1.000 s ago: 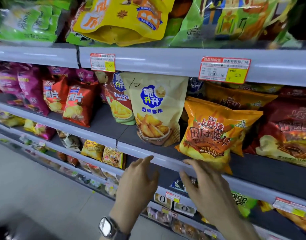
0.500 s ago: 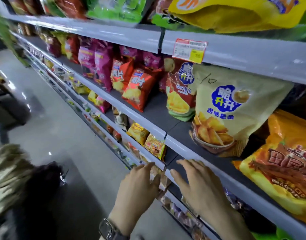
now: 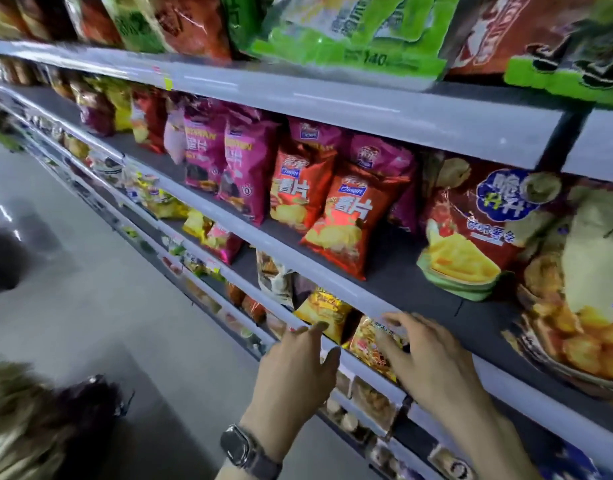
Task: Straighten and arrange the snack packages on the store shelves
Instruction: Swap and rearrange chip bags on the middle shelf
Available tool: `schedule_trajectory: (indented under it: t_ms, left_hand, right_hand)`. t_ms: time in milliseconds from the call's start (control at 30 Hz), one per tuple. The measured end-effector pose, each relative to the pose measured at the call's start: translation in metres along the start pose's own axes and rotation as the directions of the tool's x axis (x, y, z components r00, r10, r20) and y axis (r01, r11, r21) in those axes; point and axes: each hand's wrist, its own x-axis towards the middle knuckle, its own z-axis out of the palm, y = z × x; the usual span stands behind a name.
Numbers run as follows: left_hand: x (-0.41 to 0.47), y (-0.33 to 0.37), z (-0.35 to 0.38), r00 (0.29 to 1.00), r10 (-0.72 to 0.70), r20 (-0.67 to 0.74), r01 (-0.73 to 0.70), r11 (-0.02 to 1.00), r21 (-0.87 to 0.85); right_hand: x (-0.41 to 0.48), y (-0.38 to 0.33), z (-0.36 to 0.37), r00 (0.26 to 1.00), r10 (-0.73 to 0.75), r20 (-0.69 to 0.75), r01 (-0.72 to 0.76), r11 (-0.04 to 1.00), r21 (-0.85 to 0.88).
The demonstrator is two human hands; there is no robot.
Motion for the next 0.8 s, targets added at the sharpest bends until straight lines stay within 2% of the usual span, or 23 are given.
schedule_trajectory:
  t_ms: [200, 433, 567, 700, 800]
  left_hand:
    - [0.058, -0.054, -0.025, 0.999, 0.039, -0.002, -0.039, 0.999, 0.005]
    - [0.126, -0.085, -0.053, 0.996, 0.024, -0.085, -0.027, 0.999, -0.036]
    - [0.158, -0.1, -0.066, 0.994, 0.001, -0.113, -0.005, 0.999, -0.036]
    - [0.186, -0.114, -0.085, 0.982, 0.002, -0.191, -0.008, 1.0, -0.029]
    - [0.208, -0.129, -0.097, 0.965, 0.0, -0.261, -0.013, 0.999, -0.046]
  right_hand:
    - [0.035, -0.037, 0.012, 0.994, 0.075, -0.08, -0.069, 0.995, 0.072]
    - [0.089, -0.08, 0.018, 0.995, -0.016, -0.103, 0.027, 0.994, 0.11]
    - [0.126, -0.101, 0.023, 0.986, -0.079, -0.145, 0.108, 0.972, 0.21]
    - [0.152, -0.12, 0.03, 0.981, -0.078, -0.179, 0.132, 0.94, 0.314]
    - [0.166, -0.132, 0.04, 0.984, -0.034, -0.175, 0.113, 0.879, 0.463]
